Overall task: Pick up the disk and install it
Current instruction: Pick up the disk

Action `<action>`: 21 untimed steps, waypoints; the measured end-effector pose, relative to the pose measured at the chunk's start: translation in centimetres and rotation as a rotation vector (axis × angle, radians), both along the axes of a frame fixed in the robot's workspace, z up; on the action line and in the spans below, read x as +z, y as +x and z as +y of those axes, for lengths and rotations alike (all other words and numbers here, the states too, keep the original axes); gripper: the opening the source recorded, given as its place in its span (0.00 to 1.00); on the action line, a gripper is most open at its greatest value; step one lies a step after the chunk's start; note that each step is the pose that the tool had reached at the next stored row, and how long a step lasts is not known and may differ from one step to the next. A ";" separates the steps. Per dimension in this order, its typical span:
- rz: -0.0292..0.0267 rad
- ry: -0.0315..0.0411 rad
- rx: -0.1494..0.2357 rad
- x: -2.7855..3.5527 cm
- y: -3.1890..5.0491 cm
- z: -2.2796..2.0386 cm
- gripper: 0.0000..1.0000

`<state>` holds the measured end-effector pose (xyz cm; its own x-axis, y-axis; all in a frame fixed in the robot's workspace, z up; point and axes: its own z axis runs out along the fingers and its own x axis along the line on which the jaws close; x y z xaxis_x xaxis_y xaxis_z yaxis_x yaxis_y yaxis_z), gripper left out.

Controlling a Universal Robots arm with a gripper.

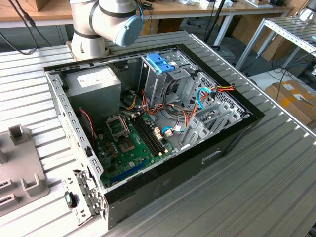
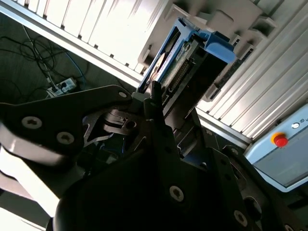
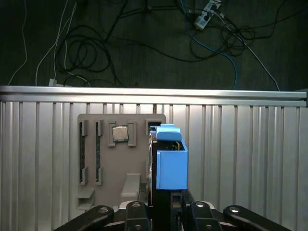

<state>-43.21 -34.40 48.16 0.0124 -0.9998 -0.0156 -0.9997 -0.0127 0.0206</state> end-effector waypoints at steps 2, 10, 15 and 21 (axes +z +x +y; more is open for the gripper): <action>0.0000 0.0000 0.000 0.42 0.00 0.00 0.35; 0.0000 0.0000 0.000 1.24 0.00 0.00 0.35; 0.0001 0.0000 0.000 1.25 0.28 0.00 0.35; 0.0000 0.0000 0.000 1.25 1.56 0.00 0.35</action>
